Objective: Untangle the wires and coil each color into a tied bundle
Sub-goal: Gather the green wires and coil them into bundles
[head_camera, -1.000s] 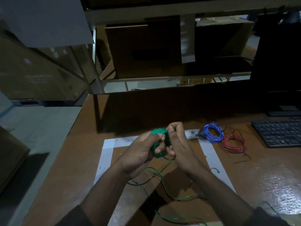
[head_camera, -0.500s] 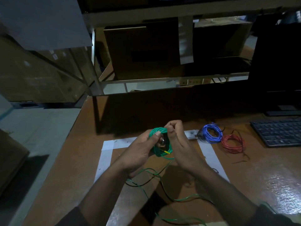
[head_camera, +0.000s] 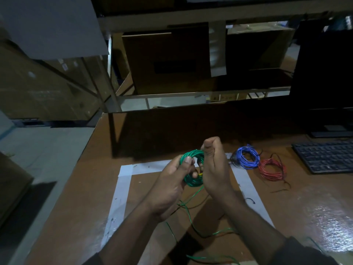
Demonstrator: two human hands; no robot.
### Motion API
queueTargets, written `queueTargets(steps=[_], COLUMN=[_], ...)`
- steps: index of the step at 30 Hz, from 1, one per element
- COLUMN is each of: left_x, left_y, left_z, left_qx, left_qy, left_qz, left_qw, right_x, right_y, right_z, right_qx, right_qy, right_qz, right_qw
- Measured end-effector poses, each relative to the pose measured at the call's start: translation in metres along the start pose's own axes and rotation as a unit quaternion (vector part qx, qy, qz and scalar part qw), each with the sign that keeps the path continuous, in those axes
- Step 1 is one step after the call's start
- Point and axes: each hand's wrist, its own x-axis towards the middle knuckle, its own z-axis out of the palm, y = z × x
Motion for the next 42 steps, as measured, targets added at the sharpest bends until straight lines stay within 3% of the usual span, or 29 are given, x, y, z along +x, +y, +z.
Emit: queueTargets(steps=[4, 10, 18, 26, 35, 42], left_x=[0.005, 0.004, 0.003, 0.001, -0.002, 0.003], left_y=[-0.001, -0.003, -0.009, -0.007, -0.009, -0.024], left_z=[-0.004, 0.008, 0.006, 0.013, 0.03, 0.043], left_qx=[0.031, 0.028, 0.189, 0.231, 0.222, 0.271], left_qy=[0.069, 0.085, 0.125, 0.136, 0.157, 0.197], left_qz=[0.021, 0.042, 0.094, 0.141, 0.198, 0.27], left_qw=[0.997, 0.995, 0.969, 0.953, 0.942, 0.902], right_x=[-0.006, -0.014, -0.02, -0.015, -0.017, -0.023], right_y=[0.004, 0.012, 0.009, -0.001, -0.011, -0.016], right_z=[-0.001, 0.008, 0.0, -0.007, -0.015, -0.017], right_qx=[-0.044, -0.107, -0.115, -0.15, -0.07, -0.027], right_qy=[-0.069, 0.023, -0.071, -0.074, -0.058, -0.006], right_qz=[-0.023, -0.066, -0.039, -0.067, -0.092, -0.076], right_qw=[0.996, 0.992, 0.99, 0.984, 0.992, 0.997])
